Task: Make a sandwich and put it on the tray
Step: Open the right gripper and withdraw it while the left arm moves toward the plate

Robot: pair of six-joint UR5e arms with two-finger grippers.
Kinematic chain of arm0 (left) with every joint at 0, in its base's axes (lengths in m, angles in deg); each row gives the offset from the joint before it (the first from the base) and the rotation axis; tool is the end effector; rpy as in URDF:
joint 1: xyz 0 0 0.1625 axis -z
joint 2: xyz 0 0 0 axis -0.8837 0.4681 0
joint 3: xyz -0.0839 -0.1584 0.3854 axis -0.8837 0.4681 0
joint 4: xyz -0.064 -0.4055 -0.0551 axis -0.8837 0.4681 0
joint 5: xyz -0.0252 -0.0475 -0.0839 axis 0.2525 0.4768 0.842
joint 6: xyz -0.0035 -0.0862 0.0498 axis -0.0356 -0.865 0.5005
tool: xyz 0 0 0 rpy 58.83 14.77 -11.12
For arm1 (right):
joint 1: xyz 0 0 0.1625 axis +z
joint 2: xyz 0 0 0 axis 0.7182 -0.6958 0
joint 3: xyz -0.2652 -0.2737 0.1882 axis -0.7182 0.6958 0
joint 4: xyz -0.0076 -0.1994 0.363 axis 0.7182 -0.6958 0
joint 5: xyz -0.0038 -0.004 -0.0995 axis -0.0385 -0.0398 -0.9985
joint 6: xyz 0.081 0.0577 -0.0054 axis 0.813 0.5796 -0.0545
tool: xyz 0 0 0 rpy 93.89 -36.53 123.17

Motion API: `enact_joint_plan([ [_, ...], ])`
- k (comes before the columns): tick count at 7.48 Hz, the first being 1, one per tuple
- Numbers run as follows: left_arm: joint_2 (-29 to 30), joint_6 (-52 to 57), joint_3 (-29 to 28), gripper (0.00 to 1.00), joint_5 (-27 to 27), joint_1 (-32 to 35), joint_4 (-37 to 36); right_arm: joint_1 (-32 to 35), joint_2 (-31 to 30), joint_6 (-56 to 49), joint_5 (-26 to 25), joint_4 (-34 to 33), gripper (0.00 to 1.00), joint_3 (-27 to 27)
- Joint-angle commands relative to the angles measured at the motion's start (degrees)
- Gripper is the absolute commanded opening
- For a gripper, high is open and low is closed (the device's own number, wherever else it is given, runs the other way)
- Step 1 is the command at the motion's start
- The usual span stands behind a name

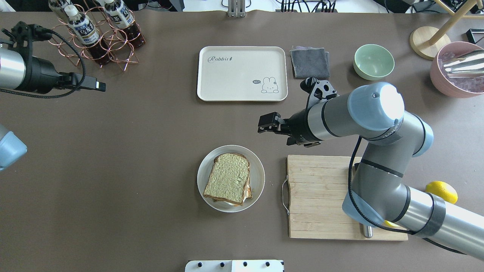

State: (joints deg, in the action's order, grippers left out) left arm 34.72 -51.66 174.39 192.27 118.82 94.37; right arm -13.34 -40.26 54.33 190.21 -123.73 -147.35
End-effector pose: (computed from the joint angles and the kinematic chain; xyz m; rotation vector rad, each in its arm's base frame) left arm 0.2393 -0.5054 0.3828 0.4288 1.1524 0.0089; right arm -0.4477 -0.4025 0.2417 0.0223 -1.2532 0.2949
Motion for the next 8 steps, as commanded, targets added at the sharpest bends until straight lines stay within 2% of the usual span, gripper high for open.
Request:
enact_joint_plan([
  [1, 0.76, -9.95, 1.74, 0.97, -10.33, -9.67, 2.98, 10.80, -1.74, -11.55, 8.71, -10.86, 0.99, -1.08],
  [3, 2.42, -15.31, 2.10, 0.97, -20.00, -18.45, 2.80, 18.54, -7.00, -26.48, 14.87, -12.30, 0.99, -0.30],
  [5, 3.84, -21.38, 2.01, 0.97, -24.94, -24.27, 2.54, 24.97, -11.23, -38.79, 18.13, -12.21, 0.99, 2.33],
  [7, 5.50, -23.77, 1.57, 0.67, -28.64, -29.02, 1.67, 28.32, -11.51, -43.84, 19.64, -11.95, 0.99, 5.67],
  [8, 6.64, -24.82, 1.49, 0.58, -31.09, -31.56, -0.25, 29.99, -11.51, -46.21, 20.25, -11.86, 0.99, 6.99],
])
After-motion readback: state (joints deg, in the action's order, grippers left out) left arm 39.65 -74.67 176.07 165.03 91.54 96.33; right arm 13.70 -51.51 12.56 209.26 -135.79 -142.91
